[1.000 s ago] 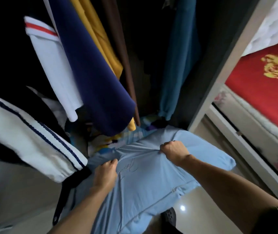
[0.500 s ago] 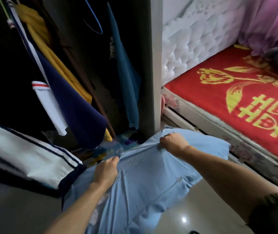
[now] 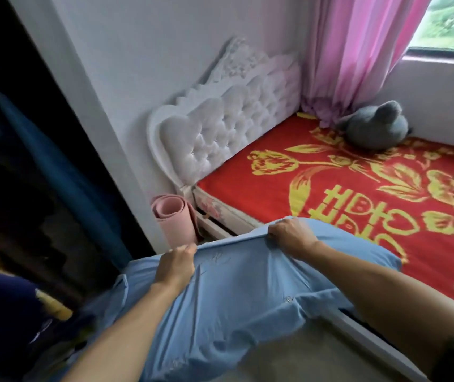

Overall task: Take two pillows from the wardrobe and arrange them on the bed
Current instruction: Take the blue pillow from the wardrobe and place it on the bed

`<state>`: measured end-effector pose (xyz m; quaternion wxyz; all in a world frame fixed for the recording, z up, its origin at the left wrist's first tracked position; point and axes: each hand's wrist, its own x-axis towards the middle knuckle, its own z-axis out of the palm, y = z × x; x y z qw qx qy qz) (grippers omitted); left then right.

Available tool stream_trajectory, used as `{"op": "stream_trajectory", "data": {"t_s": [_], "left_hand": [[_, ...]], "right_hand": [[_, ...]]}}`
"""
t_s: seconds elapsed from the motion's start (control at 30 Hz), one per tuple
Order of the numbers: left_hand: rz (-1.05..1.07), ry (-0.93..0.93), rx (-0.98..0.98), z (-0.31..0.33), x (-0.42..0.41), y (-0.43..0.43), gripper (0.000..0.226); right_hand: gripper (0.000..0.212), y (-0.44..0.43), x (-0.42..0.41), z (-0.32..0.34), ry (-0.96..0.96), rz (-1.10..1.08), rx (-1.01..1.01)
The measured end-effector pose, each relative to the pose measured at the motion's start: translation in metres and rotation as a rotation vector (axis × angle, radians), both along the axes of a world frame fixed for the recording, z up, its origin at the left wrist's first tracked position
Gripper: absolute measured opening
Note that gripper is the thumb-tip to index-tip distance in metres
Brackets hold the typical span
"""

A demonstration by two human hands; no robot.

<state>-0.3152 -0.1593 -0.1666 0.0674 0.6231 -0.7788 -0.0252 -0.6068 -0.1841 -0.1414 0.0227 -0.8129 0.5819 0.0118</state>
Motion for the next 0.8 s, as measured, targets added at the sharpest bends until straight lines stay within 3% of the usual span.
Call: {"op": "stream_trajectory", "data": {"t_s": [0.37, 0.8], "left_hand": [[-0.115, 0.088, -0.099, 0.04, -0.151, -0.2, 0.014], [-0.373, 0.053, -0.131, 0.041, -0.189, -0.525, 0.02]], "right_hand": [[0.013, -0.165, -0.149, 0.05, -0.046, -0.182, -0.158], [0.022, -0.412, -0.178, 0.026, 0.004, -0.442, -0.211]]}}
